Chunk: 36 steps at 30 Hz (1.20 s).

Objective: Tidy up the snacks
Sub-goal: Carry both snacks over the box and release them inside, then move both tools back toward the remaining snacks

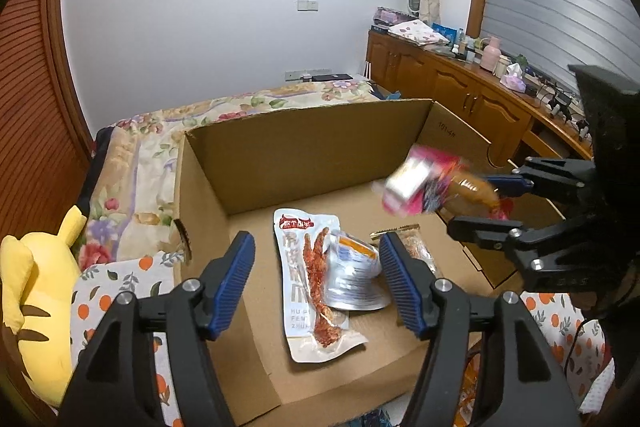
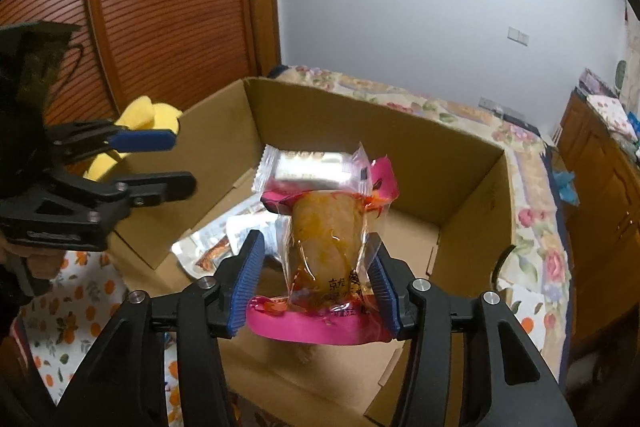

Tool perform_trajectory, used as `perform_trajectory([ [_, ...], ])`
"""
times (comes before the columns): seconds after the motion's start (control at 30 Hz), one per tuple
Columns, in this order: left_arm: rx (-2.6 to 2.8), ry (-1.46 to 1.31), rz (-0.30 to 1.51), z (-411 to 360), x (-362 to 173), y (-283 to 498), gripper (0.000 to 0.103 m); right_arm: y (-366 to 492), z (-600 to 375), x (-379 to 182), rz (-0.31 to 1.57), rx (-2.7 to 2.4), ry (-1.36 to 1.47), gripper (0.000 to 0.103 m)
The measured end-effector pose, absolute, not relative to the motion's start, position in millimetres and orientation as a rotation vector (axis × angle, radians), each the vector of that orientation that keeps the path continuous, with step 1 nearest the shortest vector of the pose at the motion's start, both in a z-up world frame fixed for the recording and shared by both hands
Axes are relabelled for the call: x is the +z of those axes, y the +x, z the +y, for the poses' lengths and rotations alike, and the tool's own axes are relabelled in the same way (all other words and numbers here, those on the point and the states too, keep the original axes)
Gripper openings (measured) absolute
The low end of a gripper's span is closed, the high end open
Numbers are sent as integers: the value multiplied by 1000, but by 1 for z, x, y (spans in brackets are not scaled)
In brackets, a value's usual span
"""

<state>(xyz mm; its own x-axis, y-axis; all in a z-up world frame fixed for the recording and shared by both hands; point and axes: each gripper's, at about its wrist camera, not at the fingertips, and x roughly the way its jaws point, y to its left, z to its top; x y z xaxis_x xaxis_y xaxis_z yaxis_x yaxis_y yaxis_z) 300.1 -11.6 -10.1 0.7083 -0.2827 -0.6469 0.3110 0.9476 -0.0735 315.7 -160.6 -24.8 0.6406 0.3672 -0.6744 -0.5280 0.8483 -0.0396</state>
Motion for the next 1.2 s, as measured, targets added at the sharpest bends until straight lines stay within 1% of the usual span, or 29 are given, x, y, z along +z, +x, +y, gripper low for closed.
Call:
perform_trajectory([
  [0.1,-330,39,706,-11,-7,294,66,318,-161,-29,720,507,-241,55],
  [0.13,-330,40,702,-10,-6,291,67,317,-161,-29,719,502,-241,58],
  [0.17,-330,41,698,-9,-5,288,67,317,-160,-28,719,496,-243,59],
  [0.33,-334,42,666,-3,7,264,70,302,-164,-17,696,489,-228,59],
  [0.5,-346,34,634,3,17,235,74,264,-169,1,648,495,-204,59],
  [0.63,-352,35,622,5,19,211,75,233,-168,8,629,503,-194,59],
  [0.83,-363,30,638,5,5,180,75,190,-163,3,619,512,-200,59],
  [1.2,-374,29,692,-1,-33,141,75,143,-159,-35,674,504,-181,58],
])
